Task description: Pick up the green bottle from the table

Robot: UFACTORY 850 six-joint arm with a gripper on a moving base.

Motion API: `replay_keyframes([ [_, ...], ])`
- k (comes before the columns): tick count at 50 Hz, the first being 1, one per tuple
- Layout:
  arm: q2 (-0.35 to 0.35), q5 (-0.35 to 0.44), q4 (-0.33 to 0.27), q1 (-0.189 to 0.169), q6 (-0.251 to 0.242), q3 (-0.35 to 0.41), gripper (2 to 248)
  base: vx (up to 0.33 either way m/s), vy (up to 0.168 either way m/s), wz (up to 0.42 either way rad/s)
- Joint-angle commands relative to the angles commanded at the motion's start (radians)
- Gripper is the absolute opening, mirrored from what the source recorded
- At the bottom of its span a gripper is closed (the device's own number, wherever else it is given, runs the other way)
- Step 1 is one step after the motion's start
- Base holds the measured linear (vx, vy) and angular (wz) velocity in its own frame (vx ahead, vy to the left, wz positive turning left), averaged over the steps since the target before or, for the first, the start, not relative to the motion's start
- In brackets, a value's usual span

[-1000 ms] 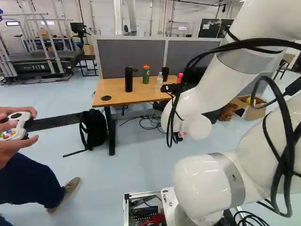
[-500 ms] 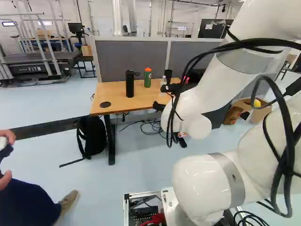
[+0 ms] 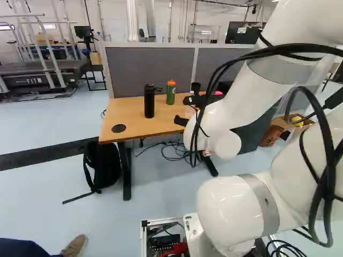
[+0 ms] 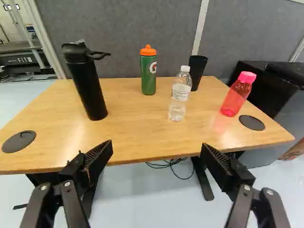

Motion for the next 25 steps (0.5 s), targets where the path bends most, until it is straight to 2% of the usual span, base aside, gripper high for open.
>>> replay_keyframes([
  [25,0.0,0.0,0.0,0.0,0.0,0.0,247,0.196,0.034,-0.023],
])
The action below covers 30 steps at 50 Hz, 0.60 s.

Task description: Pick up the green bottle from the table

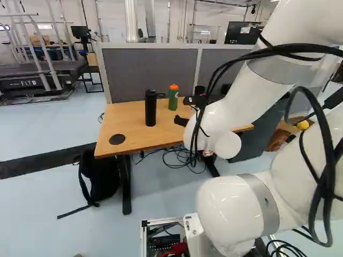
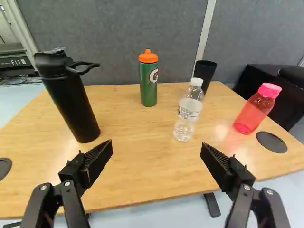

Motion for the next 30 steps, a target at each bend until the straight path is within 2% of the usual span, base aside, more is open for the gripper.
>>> replay_keyframes([
  [12,0.001,0.0,0.0,0.0,0.0,0.0,247,0.025,0.001,0.0],
  [30,0.041,0.0,0.0,0.0,0.0,-0.006,247,0.0,0.0,0.0],
])
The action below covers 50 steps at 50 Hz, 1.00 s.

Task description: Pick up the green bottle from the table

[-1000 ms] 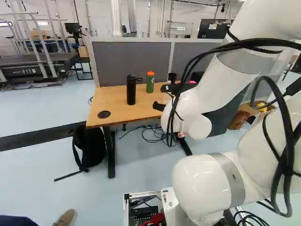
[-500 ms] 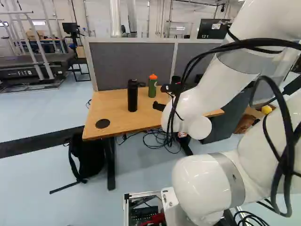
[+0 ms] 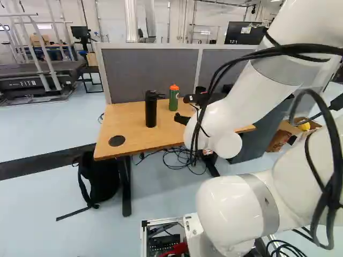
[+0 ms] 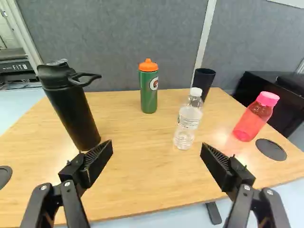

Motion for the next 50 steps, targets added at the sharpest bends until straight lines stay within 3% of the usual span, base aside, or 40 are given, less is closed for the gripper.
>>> replay_keyframes([
  [50,-0.06,0.0,0.0,0.0,0.0,-0.174,247,0.0,0.0,0.0],
])
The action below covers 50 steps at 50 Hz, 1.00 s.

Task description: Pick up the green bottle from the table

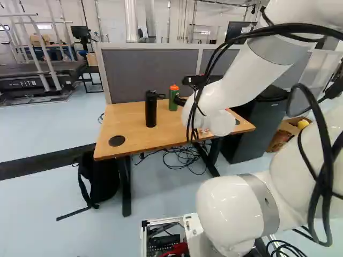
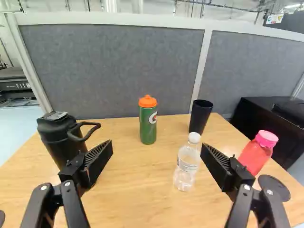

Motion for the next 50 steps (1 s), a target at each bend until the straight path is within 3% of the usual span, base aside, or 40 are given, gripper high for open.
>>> replay_keyframes([
  [25,-0.069,0.0,0.0,0.004,0.0,-0.12,247,0.0,0.0,0.0],
  [50,-0.161,0.0,0.0,0.034,0.0,-0.263,247,0.0,0.0,0.0],
])
